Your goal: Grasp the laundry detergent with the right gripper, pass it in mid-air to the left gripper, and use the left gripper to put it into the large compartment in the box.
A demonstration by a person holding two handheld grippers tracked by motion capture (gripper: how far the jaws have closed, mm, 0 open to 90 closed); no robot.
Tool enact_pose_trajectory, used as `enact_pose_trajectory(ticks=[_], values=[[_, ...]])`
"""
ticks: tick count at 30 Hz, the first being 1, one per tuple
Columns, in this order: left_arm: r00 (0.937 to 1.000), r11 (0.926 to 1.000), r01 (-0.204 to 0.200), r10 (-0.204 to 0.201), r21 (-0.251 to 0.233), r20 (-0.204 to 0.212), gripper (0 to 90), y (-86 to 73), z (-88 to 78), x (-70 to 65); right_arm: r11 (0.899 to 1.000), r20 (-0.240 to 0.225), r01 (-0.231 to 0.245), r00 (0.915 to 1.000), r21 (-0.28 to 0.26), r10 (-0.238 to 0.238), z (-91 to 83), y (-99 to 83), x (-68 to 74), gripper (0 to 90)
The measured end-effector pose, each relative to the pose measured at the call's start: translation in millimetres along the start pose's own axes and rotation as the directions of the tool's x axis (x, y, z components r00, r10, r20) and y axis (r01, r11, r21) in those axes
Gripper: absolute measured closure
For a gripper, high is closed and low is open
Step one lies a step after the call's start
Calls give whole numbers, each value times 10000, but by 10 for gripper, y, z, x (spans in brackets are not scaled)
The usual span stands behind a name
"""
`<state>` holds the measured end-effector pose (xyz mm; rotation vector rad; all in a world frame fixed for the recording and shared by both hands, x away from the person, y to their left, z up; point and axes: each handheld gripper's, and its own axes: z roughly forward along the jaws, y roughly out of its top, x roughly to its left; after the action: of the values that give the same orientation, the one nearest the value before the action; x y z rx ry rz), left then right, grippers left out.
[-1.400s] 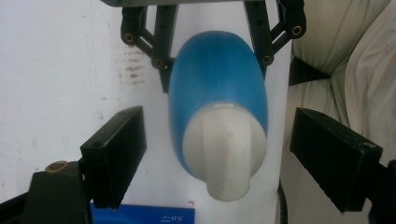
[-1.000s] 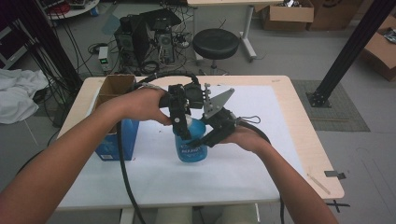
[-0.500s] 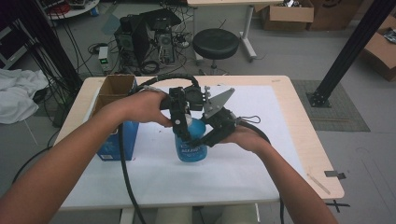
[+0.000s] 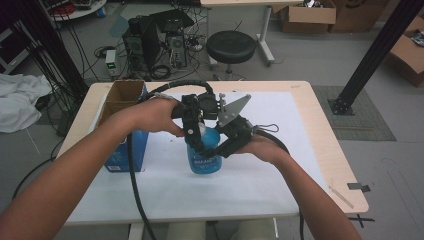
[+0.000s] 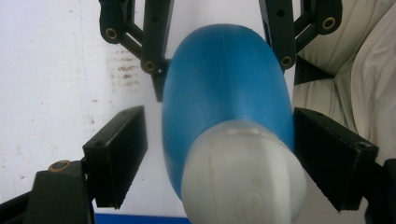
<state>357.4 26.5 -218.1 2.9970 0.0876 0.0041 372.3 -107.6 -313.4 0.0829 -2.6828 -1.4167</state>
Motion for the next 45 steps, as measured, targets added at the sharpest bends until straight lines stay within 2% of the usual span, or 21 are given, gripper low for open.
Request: enact_pose_trajectory(ticks=[24, 45], values=[[10000, 10000, -89, 89, 39, 10, 258, -9, 43, 4, 10000, 17, -10, 10000, -62, 10, 2, 3, -5, 444], [9993, 9993, -372, 371, -104, -53, 367, -9, 48, -11, 9999, 51, -37, 10000, -106, 37, 2, -3, -1, 444]])
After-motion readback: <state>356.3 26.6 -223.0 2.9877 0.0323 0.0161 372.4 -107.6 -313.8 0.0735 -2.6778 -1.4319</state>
